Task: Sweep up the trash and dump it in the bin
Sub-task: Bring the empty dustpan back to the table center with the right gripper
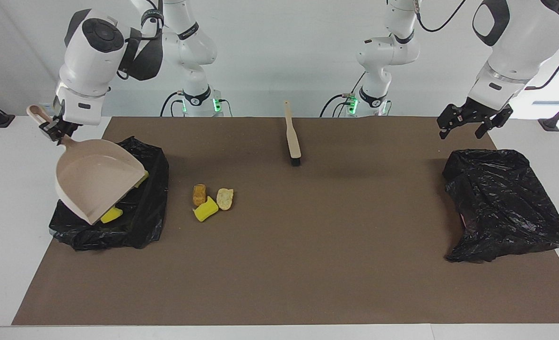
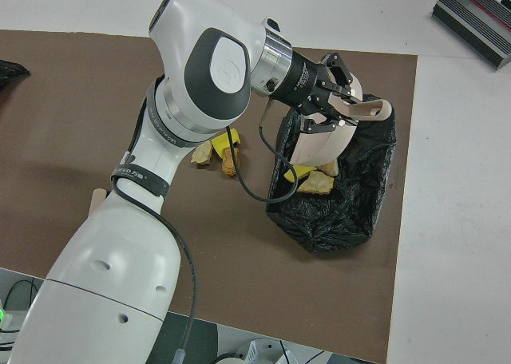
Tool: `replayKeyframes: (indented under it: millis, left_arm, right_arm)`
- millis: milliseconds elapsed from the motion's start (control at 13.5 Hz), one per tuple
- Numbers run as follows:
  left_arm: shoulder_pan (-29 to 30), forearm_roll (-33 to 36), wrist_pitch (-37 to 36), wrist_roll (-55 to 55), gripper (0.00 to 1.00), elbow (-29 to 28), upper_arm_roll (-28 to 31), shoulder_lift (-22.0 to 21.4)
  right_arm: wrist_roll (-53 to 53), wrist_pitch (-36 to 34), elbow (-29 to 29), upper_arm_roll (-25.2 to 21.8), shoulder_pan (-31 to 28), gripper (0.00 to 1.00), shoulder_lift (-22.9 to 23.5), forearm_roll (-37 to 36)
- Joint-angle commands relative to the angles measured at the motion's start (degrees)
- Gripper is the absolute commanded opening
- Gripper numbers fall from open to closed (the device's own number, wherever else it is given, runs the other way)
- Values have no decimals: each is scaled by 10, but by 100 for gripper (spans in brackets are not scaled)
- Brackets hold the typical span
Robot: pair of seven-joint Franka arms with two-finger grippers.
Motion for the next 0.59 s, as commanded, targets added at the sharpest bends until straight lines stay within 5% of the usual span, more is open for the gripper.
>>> replayKeyframes:
  millis: [0, 519]
  left_arm:
    - [-4, -9, -3, 8, 100, -30, 1, -29]
    - [-5, -19, -2, 9, 100, -29, 0, -28]
  right_arm:
    - [121, 2, 15, 10, 26, 0, 21, 57]
    - [503, -4, 124, 10, 158, 0, 154, 176]
